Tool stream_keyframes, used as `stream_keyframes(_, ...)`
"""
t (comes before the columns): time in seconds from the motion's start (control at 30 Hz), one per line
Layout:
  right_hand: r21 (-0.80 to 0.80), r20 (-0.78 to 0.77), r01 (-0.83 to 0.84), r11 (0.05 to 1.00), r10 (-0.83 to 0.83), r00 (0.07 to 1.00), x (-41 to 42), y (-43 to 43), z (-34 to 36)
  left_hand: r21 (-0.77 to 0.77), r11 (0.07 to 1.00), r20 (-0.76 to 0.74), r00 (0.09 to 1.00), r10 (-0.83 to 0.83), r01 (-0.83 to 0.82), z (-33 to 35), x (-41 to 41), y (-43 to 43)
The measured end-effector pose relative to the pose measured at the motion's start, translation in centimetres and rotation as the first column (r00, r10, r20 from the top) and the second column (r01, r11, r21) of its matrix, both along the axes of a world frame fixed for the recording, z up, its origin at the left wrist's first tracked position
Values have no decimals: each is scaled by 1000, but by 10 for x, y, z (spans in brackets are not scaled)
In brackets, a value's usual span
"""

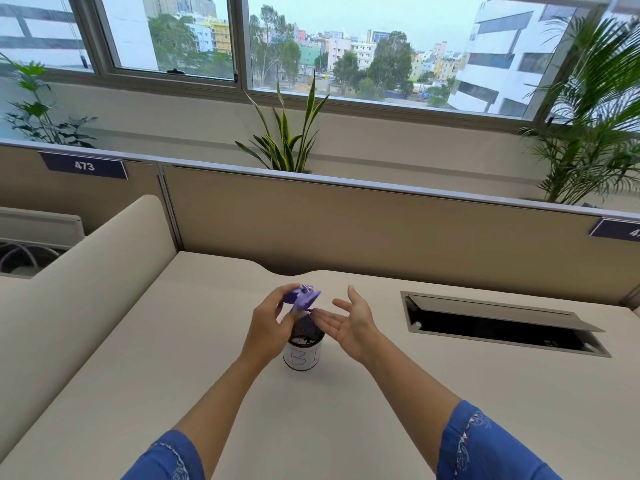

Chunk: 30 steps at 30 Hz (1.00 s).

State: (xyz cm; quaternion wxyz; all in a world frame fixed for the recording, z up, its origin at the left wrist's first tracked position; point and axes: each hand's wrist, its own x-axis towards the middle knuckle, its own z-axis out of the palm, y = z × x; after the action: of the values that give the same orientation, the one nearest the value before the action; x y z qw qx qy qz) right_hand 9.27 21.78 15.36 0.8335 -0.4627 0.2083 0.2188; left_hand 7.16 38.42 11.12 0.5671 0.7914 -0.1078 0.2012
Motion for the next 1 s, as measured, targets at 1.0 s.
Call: stream_keyframes(1.0, -17, 59, -124, 992, 125, 990, -13, 8, 14, -92, 995, -164, 986, 19, -34, 13, -1, -4)
